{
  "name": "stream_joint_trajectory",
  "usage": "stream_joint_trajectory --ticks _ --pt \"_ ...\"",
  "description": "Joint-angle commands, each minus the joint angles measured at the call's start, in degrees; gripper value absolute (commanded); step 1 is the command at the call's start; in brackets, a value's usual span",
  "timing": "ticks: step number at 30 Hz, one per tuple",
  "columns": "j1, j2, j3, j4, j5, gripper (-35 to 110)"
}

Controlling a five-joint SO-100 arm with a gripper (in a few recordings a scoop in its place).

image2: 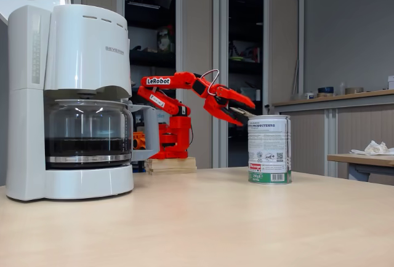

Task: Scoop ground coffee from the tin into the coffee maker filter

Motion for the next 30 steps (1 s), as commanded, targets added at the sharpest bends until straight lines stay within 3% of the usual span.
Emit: stream_joint_trajectory --ticks 1,11,20,30 --pt "-0.44 -0.97 -2.90 -0.88 0.26 22" --pt "-0.70 -4.22 -3.78 -3.52 1.05 18" --pt "-0.53 -3.96 -2.02 -6.24 2.64 0" --pt "-2.29 0.18 0.44 -7.82 -2.55 0"
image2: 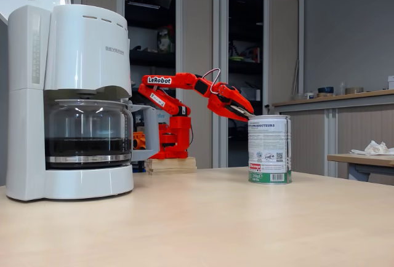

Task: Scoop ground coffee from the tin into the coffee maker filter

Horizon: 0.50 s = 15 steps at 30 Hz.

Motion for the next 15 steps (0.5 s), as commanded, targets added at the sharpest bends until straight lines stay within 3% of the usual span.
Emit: stream_joint_trajectory --ticks 1,15 --pt "-1.32 2.02 -1.49 0.97 -3.69 0" --pt "2.11 1.85 -16.44 17.93 -10.37 0"
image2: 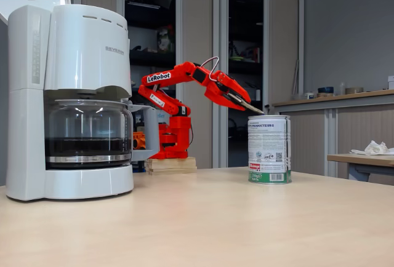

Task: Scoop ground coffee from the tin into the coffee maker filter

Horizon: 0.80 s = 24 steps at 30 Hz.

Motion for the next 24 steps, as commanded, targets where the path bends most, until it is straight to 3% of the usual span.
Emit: stream_joint_trajectory --ticks 1,6,16,24 --pt "-0.26 0.97 -3.78 2.29 -3.52 0" --pt "-0.97 -1.05 -6.24 5.27 -12.39 0" --pt "-0.53 -7.91 -16.08 12.74 -40.69 0" --pt "2.29 -18.02 -27.51 20.13 -52.12 0"
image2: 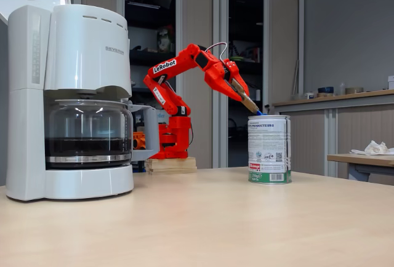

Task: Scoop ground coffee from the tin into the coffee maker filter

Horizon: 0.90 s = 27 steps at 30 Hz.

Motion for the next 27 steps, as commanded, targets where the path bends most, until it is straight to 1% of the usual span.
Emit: stream_joint_trajectory --ticks 1,11,27 --pt "1.14 -3.08 -5.80 2.99 -4.39 0" --pt "-0.26 -8.53 -7.73 6.50 -9.32 0" --pt "-8.61 -13.97 -5.71 6.77 -8.70 0"
